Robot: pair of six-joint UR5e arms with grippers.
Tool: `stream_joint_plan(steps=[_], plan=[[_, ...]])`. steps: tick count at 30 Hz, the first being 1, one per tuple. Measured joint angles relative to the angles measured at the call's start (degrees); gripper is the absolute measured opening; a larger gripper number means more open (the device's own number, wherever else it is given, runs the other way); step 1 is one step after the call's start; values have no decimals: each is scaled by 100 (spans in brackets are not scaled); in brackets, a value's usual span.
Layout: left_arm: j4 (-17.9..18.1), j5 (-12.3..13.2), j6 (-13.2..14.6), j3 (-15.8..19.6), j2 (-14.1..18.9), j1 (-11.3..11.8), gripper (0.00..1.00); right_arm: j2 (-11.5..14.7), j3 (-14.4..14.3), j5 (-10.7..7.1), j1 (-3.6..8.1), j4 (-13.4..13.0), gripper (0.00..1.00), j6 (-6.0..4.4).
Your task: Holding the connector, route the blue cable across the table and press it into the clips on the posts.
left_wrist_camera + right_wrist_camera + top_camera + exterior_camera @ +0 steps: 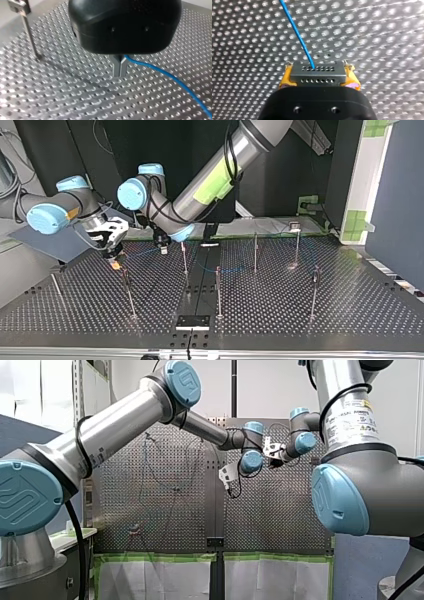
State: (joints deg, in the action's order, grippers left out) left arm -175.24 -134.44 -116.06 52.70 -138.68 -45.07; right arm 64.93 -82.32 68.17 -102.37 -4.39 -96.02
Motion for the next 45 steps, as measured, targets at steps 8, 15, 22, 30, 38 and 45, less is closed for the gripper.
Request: stream_joint_plan(steps=[8, 15, 22, 30, 38, 45], plan=[[161, 28, 362, 397, 399, -102, 0, 370, 52, -16, 33, 306, 0, -141], [232, 44, 634, 529, 711, -214, 0, 691, 157, -28, 80, 513, 0, -196], [473, 184, 865, 442, 1051, -313, 0, 1079, 216, -47, 136, 647, 0, -241], [512, 498, 885, 341, 1389, -284, 0, 1304, 216, -137, 150, 664, 0, -252], [487, 784, 853, 342, 1359, -118, 0, 1142, 216, -169, 153, 651, 0, -237], [523, 1050, 846, 336, 1163, 51, 0, 1021, 219, -245, 152, 625, 0, -228]])
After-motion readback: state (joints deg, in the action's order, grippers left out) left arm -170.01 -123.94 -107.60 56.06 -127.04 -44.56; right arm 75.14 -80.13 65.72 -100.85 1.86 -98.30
